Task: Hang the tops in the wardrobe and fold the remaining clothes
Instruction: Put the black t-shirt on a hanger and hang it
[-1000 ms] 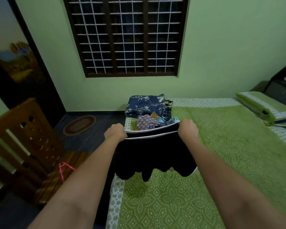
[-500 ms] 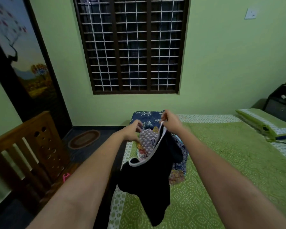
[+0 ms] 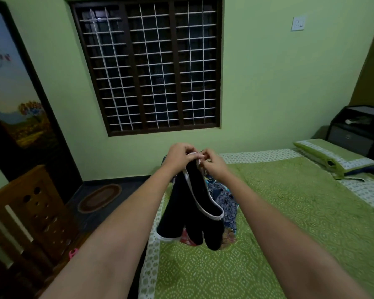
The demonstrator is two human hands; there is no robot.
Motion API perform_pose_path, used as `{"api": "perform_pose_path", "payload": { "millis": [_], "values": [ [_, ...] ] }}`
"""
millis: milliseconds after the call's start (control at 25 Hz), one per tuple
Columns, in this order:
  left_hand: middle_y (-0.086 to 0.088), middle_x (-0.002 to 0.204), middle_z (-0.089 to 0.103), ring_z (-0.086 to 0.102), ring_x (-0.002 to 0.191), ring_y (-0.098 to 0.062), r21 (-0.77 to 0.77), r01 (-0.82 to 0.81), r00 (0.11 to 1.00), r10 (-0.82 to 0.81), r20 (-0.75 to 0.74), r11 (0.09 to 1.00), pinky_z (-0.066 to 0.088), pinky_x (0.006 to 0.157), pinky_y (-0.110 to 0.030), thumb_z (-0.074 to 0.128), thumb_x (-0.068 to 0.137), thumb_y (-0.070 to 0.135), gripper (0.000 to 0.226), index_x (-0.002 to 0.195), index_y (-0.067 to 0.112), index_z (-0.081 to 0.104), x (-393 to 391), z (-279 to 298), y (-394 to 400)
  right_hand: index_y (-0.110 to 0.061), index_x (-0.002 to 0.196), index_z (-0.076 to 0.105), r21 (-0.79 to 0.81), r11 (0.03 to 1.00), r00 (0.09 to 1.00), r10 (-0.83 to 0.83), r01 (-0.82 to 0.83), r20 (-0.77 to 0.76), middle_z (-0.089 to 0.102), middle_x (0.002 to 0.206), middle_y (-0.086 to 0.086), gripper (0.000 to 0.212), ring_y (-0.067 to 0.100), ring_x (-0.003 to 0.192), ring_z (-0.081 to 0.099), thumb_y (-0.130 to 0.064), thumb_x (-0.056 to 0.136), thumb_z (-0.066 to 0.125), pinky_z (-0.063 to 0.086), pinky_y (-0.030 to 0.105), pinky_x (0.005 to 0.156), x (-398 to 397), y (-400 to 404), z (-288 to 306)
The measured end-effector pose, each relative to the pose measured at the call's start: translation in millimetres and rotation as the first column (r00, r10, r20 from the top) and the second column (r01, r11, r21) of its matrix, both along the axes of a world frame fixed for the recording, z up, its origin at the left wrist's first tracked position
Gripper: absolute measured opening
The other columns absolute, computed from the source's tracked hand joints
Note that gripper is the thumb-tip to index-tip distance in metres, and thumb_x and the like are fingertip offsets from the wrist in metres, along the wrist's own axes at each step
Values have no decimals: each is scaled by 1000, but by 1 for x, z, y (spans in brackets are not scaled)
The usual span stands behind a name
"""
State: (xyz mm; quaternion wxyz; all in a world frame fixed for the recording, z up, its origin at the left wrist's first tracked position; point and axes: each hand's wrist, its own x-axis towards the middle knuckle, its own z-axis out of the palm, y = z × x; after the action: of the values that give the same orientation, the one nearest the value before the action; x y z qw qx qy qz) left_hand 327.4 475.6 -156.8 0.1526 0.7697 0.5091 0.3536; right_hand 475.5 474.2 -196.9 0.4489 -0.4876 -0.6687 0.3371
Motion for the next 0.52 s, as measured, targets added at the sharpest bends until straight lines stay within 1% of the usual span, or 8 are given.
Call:
{"api": "perform_pose_path", "payload": {
  "millis": [80,200,280,360,400,440,480,520],
  "values": [
    [6,68,67,57,63,-1,35,2,1000,-1,-27,999,42,61,-14,74,80,27,14,75,13,75,4,6,-1,-16,106,56,20,999,996,36,-38,85,58,84,0,28,12,72,52,-29,81,57,39,24,62,-1,0,-19],
    [1,72,70,61,68,-9,63,-39,999,38,11,997,48,63,-23,74,80,28,14,76,15,76,-6,7,1,-16,120,56,28,995,954,79,-91,291,65,105,8,31,23,92,60,-21,90,60,41,28,70,-3,5,-46],
    [1,73,70,62,70,-11,74,-113,992,108,69,991,47,63,-22,75,79,30,16,79,14,76,-18,7,4,-13,120,58,4,998,865,47,-57,500,64,113,14,31,30,100,61,-21,90,57,42,33,73,-1,12,-72],
    [0,74,68,60,69,-12,98,-222,972,213,99,970,43,64,-22,75,79,30,18,82,12,76,-34,6,6,-13,119,59,-125,992,696,84,8,713,63,116,15,31,31,104,61,-22,89,54,47,36,78,8,20,-104],
    [-2,74,67,58,70,-12,91,-284,958,278,76,954,42,65,-22,74,80,28,18,83,11,75,-46,4,7,-12,118,59,-209,975,616,116,80,779,63,115,14,32,30,104,61,-22,89,52,48,36,81,15,24,-117],
    [-4,77,66,57,72,-14,60,-334,942,334,18,940,42,67,-23,73,82,27,17,85,10,74,-59,-1,7,-9,116,60,-266,950,574,128,162,809,63,110,13,29,30,101,61,-18,91,49,49,35,81,24,28,-126],
    [-6,80,67,57,74,-15,9,-365,929,364,-61,931,42,69,-23,72,83,24,16,88,9,74,-73,-9,8,-6,110,61,-298,925,579,113,235,808,62,102,13,25,30,97,61,-12,92,46,49,34,77,31,30,-130],
    [-9,83,68,57,75,-17,-58,-376,920,365,-144,925,42,70,-24,72,83,20,14,89,8,74,-86,-19,7,-4,102,61,-301,912,614,71,280,786,60,96,14,20,30,92,60,-8,92,44,47,32,73,36,32,-132]
  ]
}}
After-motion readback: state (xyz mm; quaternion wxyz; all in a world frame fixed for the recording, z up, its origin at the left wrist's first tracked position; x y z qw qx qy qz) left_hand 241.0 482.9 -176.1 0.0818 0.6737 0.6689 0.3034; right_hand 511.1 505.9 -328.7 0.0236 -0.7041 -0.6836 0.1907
